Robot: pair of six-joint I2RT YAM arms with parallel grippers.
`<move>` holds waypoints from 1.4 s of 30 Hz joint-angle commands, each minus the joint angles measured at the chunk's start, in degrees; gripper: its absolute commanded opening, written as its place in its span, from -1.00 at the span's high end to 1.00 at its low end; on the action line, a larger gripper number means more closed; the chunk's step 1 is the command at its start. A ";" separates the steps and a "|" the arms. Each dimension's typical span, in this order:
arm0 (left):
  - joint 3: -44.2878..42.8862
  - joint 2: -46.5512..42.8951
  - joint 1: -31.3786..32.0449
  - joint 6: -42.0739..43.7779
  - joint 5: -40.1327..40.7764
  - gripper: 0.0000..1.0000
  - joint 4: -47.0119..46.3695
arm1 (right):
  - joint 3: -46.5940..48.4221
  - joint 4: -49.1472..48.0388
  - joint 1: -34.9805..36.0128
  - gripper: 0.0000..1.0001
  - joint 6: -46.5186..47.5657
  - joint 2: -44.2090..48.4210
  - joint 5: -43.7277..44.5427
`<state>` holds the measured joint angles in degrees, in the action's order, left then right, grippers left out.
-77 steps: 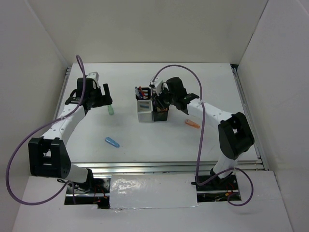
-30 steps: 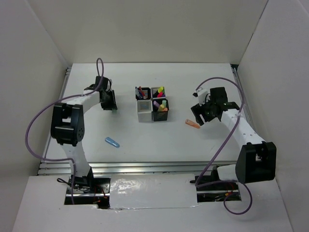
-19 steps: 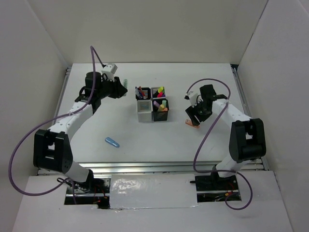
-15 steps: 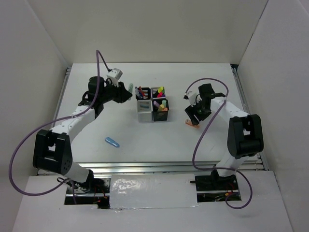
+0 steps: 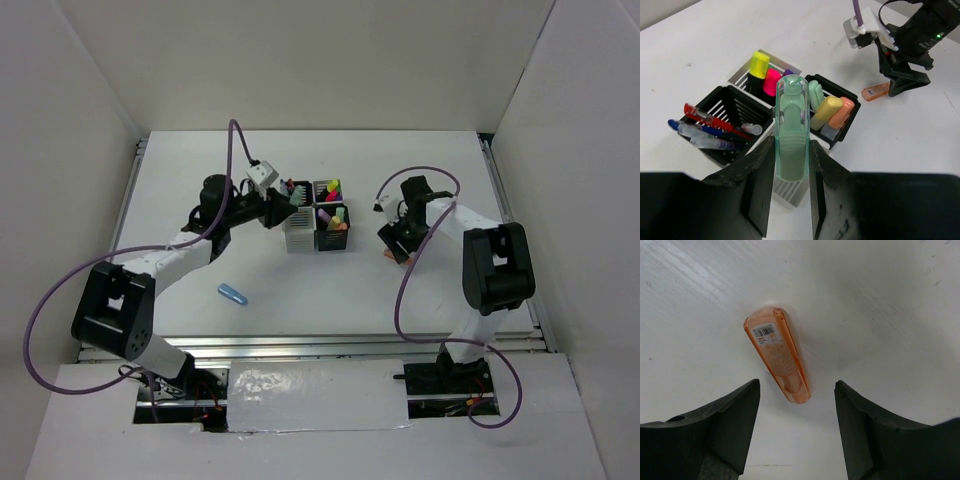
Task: Sort the stationery into containers
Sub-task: Pick up the stationery from the center of the board, then place the stationery in the storage box, then pick up the stationery from the center of the board.
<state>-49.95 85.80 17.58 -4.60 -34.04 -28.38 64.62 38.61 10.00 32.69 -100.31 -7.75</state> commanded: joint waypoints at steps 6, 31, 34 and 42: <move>-2.96 4.37 2.19 1.61 -3.57 0.66 -7.48 | 3.23 1.20 1.25 -0.35 -0.43 -1.64 0.45; -8.23 -2.12 1.93 1.08 -2.35 -0.53 -3.09 | 5.34 2.17 2.92 0.20 -0.69 -5.95 -0.07; -7.88 -3.62 1.14 1.79 -1.56 -0.53 -1.33 | 5.78 3.04 3.10 0.48 -0.52 -5.86 -0.16; -3.75 -9.68 -5.71 -4.63 0.47 -0.56 -0.18 | 7.09 4.73 -0.41 0.98 0.18 8.19 -8.06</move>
<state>-55.05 79.09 13.89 -6.92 -34.46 -27.42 68.47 42.68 11.49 32.34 -101.25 -10.72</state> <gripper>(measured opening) 0.779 0.357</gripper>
